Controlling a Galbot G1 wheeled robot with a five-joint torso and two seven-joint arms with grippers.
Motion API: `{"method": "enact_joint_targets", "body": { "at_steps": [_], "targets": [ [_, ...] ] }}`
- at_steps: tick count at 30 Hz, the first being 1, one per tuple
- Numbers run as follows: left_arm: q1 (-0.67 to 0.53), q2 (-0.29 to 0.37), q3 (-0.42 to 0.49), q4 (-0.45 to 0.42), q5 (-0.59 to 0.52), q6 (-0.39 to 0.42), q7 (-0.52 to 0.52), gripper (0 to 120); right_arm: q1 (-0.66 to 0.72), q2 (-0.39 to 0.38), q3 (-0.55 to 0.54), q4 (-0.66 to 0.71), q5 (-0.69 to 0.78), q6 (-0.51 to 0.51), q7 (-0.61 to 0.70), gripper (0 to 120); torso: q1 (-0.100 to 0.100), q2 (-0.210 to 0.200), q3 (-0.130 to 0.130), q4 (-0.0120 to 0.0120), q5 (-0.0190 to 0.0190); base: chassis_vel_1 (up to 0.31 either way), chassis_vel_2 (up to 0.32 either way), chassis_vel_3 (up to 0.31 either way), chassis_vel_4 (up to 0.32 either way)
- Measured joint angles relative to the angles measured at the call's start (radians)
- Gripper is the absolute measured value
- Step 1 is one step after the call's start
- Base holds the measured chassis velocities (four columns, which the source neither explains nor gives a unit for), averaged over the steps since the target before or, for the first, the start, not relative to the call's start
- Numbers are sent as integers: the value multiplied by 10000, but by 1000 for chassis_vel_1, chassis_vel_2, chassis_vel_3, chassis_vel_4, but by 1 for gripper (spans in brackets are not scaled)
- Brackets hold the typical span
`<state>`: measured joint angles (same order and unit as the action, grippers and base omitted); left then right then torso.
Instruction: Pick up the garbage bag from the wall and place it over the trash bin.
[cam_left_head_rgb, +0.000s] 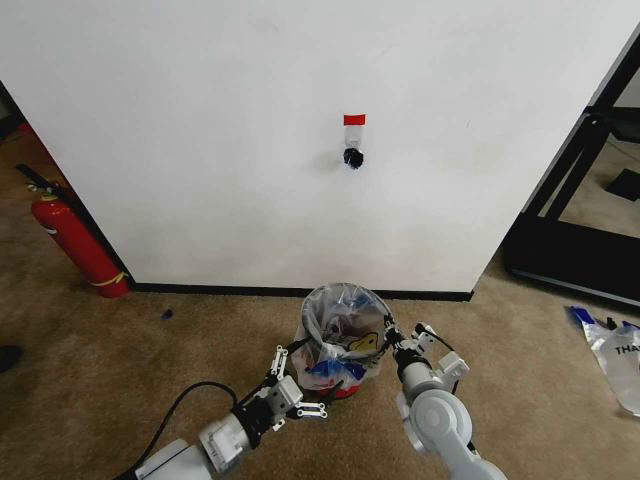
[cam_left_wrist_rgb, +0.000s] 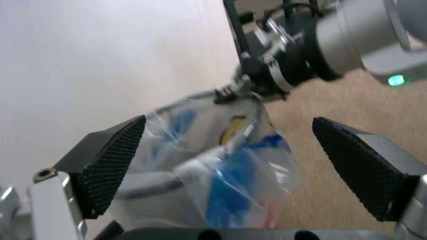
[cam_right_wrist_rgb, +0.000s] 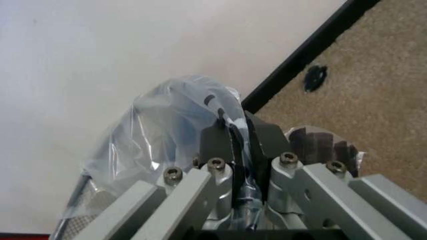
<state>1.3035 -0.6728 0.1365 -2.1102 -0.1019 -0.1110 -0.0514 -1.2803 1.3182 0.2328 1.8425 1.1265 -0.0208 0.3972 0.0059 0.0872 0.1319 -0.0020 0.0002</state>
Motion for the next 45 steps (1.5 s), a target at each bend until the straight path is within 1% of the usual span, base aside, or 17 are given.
{"method": "enact_joint_targets", "body": {
  "at_steps": [4,6,7,8,11,13,15,16,18,21,22,24,28,29,30,42,45],
  "targets": [
    [-354,70,280,247,165,316,1,94,31,-14,-51,-8,-3,-8,-5,1,0,0,0,-5,-3,0,0,0,0],
    [-413,87,303,294,120,435,0,90,56,-32,-78,-46,-3,-14,-17,1,0,0,0,-3,-1,0,0,0,0],
    [-443,91,307,333,79,471,-4,86,59,-39,-97,-73,-3,-17,-29,1,0,0,0,-3,-2,0,0,0,0],
    [-443,91,307,333,79,471,-4,86,59,-39,-97,-73,-3,-17,-29,1,0,0,0,-3,-2,0,0,0,0],
    [-497,94,373,476,10,555,-9,70,77,-43,-142,-127,-5,-21,-55,1,0,0,0,-2,-1,0,0,0,0],
    [-560,70,444,532,-12,587,-9,66,93,-35,-158,-132,-6,-24,-55,1,0,0,0,-2,-2,0,0,0,0],
    [-719,5,613,666,-24,625,-4,55,126,-24,-184,-136,-6,-35,-55,1,0,0,0,-2,-2,0,0,0,0],
    [-719,5,613,666,-24,625,-4,55,126,-24,-184,-136,-6,-35,-55,1,0,0,0,-2,-2,0,0,0,0],
    [-819,-25,816,822,-24,640,23,45,141,-9,-193,-142,-16,-39,-56,1,1,-1,1,-3,-3,0,0,0,0],
    [-867,-71,934,968,-34,669,30,35,124,2,-191,-142,-32,-40,-56,1,0,-1,0,-2,-2,0,0,0,0],
    [-867,-71,934,968,-34,669,30,35,124,2,-191,-142,-32,-40,-56,1,0,-1,0,-2,-2,0,0,0,0],
    [-933,-133,964,1080,-63,709,23,23,82,-19,-177,-139,-35,-40,-64,1,0,0,0,-3,-2,0,0,0,0],
    [-966,-174,966,1166,-108,759,7,8,65,-32,-155,-125,-36,-39,-75,1,0,-1,0,-2,-2,0,0,0,0],
    [-964,-179,968,1177,-108,759,6,7,64,-31,-155,-124,-36,-39,-76,1,0,0,0,-2,-2,0,0,0,0],
    [-937,-196,982,1209,-108,750,4,1,62,-25,-154,-120,-36,-38,-77,1,0,0,0,-3,-2,0,0,0,0],
    [-500,-203,896,1134,68,285,-126,0,83,-28,-110,-132,-34,-29,-77,1,0,-1,0,-3,-2,0,0,0,0],
    [-393,-302,1166,1278,320,157,-110,0,96,8,-99,-127,-5,-25,-55,1,0,-1,0,-2,-1,0,0,0,0]
  ]
}}
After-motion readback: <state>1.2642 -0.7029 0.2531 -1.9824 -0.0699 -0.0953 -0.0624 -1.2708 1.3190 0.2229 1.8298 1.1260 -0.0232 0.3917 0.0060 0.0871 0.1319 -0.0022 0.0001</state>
